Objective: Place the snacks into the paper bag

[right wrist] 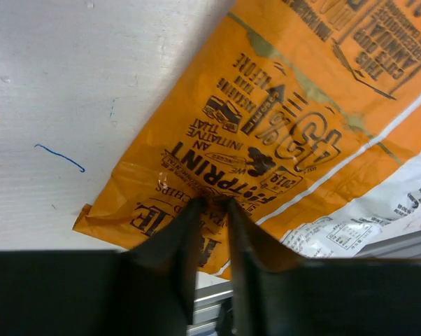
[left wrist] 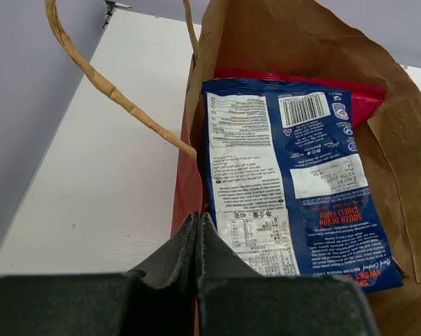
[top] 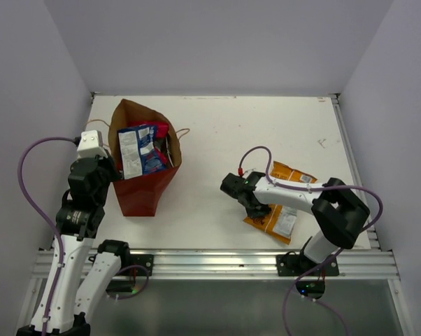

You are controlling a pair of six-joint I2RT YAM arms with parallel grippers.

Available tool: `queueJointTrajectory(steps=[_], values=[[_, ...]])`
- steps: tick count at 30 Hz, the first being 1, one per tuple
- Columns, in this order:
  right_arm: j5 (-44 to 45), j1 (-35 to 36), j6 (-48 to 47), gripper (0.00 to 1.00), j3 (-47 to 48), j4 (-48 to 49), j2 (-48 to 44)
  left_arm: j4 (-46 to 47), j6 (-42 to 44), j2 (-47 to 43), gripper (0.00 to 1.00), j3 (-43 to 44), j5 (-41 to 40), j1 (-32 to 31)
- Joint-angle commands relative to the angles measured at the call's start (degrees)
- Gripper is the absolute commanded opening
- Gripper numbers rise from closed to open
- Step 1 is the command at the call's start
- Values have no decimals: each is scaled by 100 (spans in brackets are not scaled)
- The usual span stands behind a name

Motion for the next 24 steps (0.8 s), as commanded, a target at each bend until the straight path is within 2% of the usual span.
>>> queueJointTrajectory(steps=[1, 2, 4, 13, 19, 24], values=[[-113, 61, 144, 18, -8, 197, 89, 126, 53, -44, 0, -13, 38, -47], [-104, 62, 136, 7, 18, 188, 72, 126, 53, -44, 0, -13, 38, -38], [-69, 79, 127, 0, 62, 145, 45, 126, 53, -35, 0, -13, 29, -38], [326, 193, 135, 0, 413, -268, -358, 126, 53, -44, 0, -22, 20, -47], [871, 316, -84, 0, 1827, -971, -877, 126, 53, -44, 0, -31, 11, -47], [1065, 316, -532, 0, 2856, -981, -931, 135, 53, -44, 0, -31, 2, -47]])
